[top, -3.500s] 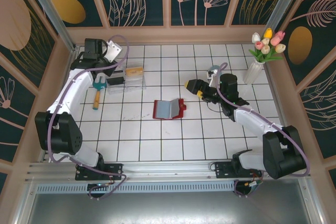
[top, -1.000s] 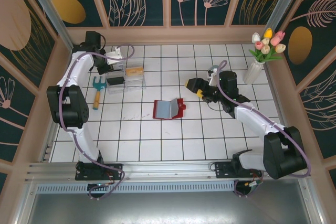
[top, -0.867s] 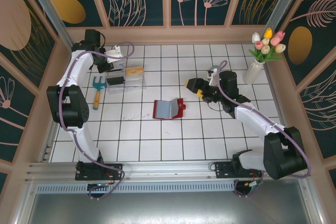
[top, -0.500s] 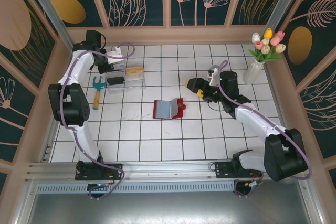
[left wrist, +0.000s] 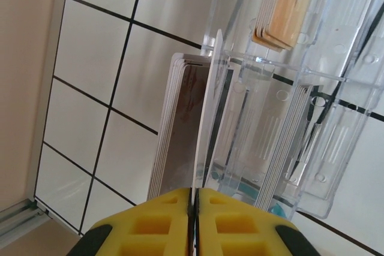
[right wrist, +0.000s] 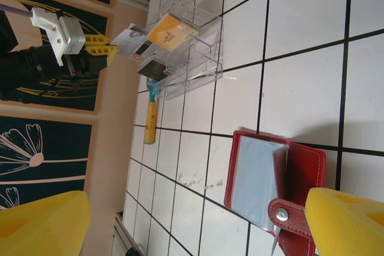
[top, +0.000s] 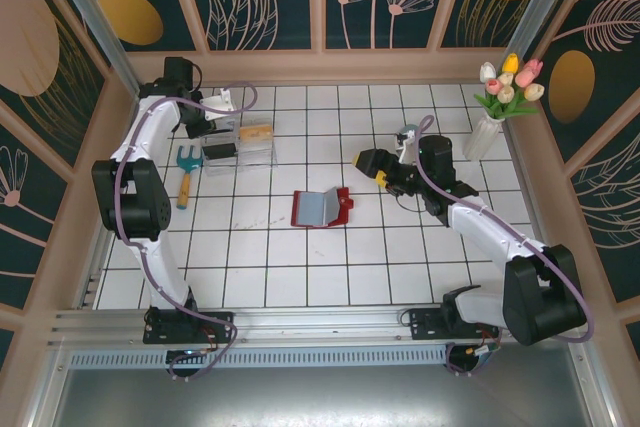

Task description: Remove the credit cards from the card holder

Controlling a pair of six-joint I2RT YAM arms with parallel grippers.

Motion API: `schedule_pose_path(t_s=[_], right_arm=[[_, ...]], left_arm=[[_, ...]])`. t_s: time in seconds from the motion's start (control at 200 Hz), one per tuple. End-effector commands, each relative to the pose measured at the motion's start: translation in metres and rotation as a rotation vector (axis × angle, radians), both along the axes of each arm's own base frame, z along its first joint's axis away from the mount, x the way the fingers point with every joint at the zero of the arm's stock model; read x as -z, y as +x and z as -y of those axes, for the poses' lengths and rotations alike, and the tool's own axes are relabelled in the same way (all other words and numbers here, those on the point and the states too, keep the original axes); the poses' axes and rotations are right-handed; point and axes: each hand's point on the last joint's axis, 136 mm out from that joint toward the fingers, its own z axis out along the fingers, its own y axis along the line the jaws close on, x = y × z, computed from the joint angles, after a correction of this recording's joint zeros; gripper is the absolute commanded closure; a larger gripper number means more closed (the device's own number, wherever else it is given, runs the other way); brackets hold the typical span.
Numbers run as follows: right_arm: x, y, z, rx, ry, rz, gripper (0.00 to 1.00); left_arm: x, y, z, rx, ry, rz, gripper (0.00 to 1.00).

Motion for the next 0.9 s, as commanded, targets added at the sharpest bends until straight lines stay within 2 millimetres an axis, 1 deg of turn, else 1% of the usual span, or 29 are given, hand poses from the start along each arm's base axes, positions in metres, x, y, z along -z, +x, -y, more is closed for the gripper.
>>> schedule_pose_path(t_s=[0.0,0.045,0.21,0.385,0.49,0.601,0.751,0.896], right_arm=[[-0.018,0.001,0.0,0.013,0.008,0.038,0.07],[-0.018,0.001,0.001,0.014,0.009,0.039,0.07],[-0.017,0.0,0.0,0.013,0.009,0.036,0.07],[-0.016,0.0,0.0,0.012,0.009,0.033,0.07],[-0.017,0.0,0.0,0.013,0.009,0.035,0.07],[-0.017,0.0,0.0,0.013,0.011,0.036,0.07],[-0.017,-0.001,0.0,0.013,0.01,0.033,0.07],[-0.016,-0.001,0.0,0.013,0.01,0.032,0.07]], left_arm=[[0.007,0.007,-0.006,0.004,0.037,0.028,0.85],[0.006,0.008,-0.008,0.001,0.049,0.035,0.83],[0.006,0.011,-0.012,-0.001,0.069,0.055,0.81],[0.002,0.013,-0.012,0.0,0.074,0.073,0.75],[0.001,0.013,-0.013,-0.002,0.078,0.084,0.73],[0.001,0.016,-0.014,-0.002,0.085,0.099,0.73],[-0.003,0.02,-0.016,0.004,0.106,0.138,0.78],[-0.002,0.02,-0.019,0.005,0.129,0.162,0.79]])
